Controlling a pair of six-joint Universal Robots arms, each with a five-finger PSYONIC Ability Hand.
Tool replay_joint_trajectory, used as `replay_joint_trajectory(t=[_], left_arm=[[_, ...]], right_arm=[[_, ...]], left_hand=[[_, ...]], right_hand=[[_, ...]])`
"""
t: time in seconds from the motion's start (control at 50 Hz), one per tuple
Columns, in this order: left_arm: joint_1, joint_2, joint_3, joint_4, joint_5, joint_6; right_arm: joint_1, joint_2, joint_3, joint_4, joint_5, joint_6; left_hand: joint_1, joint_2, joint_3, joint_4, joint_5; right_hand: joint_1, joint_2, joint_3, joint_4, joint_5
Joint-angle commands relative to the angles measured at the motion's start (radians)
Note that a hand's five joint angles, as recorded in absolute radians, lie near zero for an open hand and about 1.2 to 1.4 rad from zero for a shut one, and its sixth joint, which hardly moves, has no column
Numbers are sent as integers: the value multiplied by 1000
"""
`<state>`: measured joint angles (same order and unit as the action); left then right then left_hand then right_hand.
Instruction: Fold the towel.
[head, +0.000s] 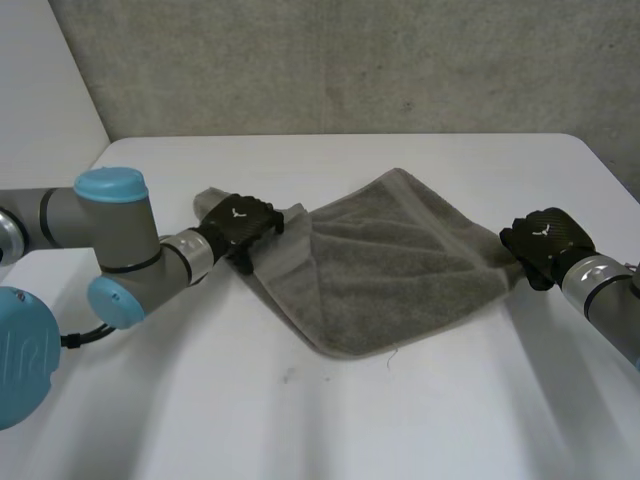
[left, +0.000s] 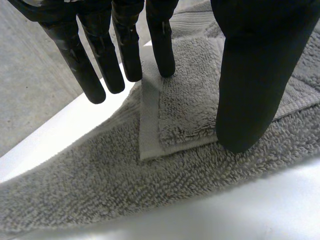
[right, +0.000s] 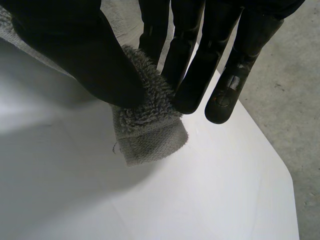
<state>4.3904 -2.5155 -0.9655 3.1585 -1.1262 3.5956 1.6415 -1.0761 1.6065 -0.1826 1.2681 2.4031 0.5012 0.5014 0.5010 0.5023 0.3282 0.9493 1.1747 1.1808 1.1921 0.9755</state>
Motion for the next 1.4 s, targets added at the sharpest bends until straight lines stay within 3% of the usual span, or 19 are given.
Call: replay_joint_trajectory(t=[0.02, 0.18, 0.46, 0.52, 0.6, 0.78, 0.96, 1.02, 1.06, 1.1, 1.34, 1.4], left_arm=[[-5, -25, 19, 0, -3, -3], [-9, -5, 39, 0, -7, -8], [-37, 32, 7, -6, -4, -5], [-38, 23, 7, -6, -4, 0], [-40, 0, 11, -8, -6, 3], [-37, 3, 14, -6, -7, 49], [-37, -36, 27, -3, -7, 68], [-37, -40, 36, -3, -7, 72], [-37, -39, 47, -2, -9, 72], [-37, -31, 47, -2, -9, 71], [-54, 150, -33, -2, -113, 60], [-51, 211, -93, 5, -107, 58]], right_arm=[[4, 7, 1, 0, 0, -4], [4, 16, 1, -1, 0, -6], [6, 24, -2, 2, -1, -7], [6, 24, 0, 2, 0, -16], [6, 22, 4, 2, 0, -24], [6, 22, 6, 2, 0, -25], [6, 33, 7, 2, 0, -25], [6, 33, 7, 2, 0, -25], [6, 35, 7, 0, 0, -25], [6, 36, 7, 0, 0, -25], [6, 27, 6, 5, 0, -28], [6, 19, 6, 6, 2, -36]], left_hand=[[175, 175, 176, 174, 174], [564, 563, 564, 562, 562], [555, 555, 555, 554, 553], [502, 502, 503, 501, 501], [209, 209, 209, 208, 208], [115, 114, 115, 113, 113], [247, 246, 247, 246, 245], [440, 440, 441, 439, 439], [800, 800, 800, 799, 798], [894, 894, 894, 893, 893], [895, 895, 895, 894, 894], [895, 895, 895, 894, 894]], right_hand=[[447, 222, 215, 204, 246], [447, 222, 215, 204, 246], [447, 222, 215, 204, 246], [447, 222, 215, 204, 246], [447, 222, 215, 204, 246], [447, 222, 215, 204, 246], [447, 222, 215, 204, 246], [447, 222, 215, 204, 246], [447, 222, 215, 204, 246], [447, 222, 215, 204, 246], [447, 222, 215, 204, 246], [447, 222, 215, 204, 246]])
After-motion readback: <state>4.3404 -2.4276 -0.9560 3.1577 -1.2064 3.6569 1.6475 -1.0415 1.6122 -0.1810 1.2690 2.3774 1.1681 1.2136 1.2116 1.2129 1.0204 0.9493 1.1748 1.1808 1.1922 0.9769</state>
